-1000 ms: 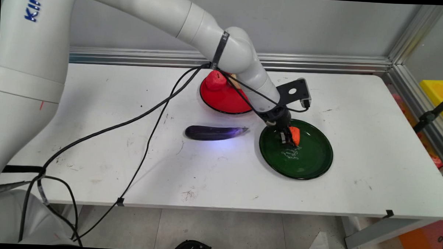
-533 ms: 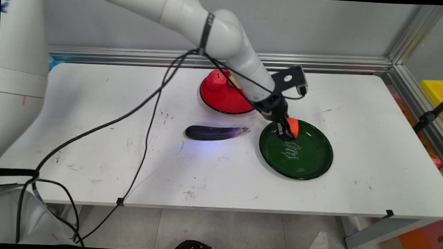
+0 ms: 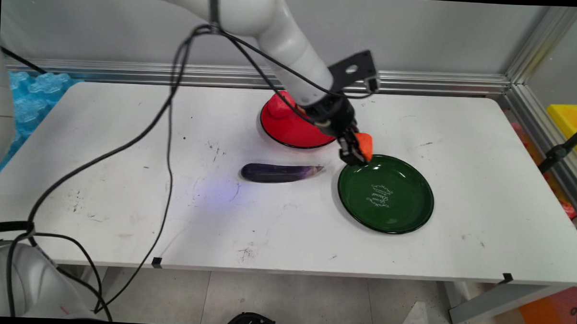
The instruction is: Place the picked object on the table
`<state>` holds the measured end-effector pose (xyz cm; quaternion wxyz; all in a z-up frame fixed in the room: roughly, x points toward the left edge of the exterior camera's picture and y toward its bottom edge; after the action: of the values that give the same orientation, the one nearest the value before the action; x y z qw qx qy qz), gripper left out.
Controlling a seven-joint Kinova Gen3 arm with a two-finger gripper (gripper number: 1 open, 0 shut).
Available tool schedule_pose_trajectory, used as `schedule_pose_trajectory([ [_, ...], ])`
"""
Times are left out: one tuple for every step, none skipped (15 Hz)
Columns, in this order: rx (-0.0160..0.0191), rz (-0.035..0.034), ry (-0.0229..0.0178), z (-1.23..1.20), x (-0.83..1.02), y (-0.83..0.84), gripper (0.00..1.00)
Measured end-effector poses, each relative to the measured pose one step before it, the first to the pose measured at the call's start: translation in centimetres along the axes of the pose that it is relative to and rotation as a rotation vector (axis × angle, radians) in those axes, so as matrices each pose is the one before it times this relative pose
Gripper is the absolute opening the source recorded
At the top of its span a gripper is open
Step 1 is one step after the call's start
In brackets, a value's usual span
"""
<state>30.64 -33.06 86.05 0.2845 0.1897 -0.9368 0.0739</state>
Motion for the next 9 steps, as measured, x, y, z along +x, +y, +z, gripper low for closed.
schedule_pose_trajectory([
  [-0.00175, 0.00003, -0.00704, -1.037, -0.552, 0.442, 0.0],
  [-0.00286, 0.00191, -0.00809, -1.157, -0.691, 0.563, 0.0],
  [-0.00422, 0.00271, -0.00906, -0.884, -0.668, 0.551, 0.0],
  [-0.00327, 0.00296, -0.00617, -0.548, -0.44, 0.418, 0.0],
  [-0.00537, 0.00372, -0.00962, -0.745, -0.717, 0.644, 0.0],
  [-0.00588, 0.00351, -0.01116, -0.793, -0.834, 0.734, 0.0],
  [-0.00459, 0.0033, -0.01137, -0.595, -0.772, 0.687, 0.0],
  [-0.00339, 0.00233, -0.01018, -0.473, -0.764, 0.655, 0.0],
  [-0.00213, 0.00203, -0.00978, -0.257, -0.747, 0.617, 0.0],
])
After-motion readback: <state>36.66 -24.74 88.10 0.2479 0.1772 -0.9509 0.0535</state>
